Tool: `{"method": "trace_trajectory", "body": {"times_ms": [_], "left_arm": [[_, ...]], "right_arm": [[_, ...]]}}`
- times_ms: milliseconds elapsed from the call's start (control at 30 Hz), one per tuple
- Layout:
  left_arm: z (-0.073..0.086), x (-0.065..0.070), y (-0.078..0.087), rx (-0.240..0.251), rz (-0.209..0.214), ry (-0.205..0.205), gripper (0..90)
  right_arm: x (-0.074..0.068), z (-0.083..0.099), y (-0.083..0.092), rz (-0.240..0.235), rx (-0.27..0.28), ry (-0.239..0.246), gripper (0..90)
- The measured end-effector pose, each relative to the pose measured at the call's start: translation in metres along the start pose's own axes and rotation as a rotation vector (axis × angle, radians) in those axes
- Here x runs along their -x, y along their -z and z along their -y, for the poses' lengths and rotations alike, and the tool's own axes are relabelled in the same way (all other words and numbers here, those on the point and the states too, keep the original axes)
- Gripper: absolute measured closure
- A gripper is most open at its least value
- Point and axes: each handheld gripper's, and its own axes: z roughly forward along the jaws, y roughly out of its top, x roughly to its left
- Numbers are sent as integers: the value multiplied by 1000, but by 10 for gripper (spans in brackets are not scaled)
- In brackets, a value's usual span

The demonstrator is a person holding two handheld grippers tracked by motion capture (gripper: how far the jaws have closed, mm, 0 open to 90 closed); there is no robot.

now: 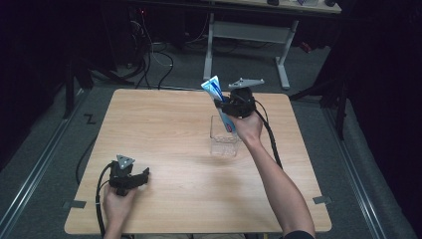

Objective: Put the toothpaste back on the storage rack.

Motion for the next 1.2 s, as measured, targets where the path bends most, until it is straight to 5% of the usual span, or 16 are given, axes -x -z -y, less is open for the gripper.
{"method": "trace_trajectory", "body": {"times_ms": [1200], "left_arm": [[0,0,0,-1,0,-1,234]], "right_arm": [[10,35,0,-10,-58,-51,704]]}}
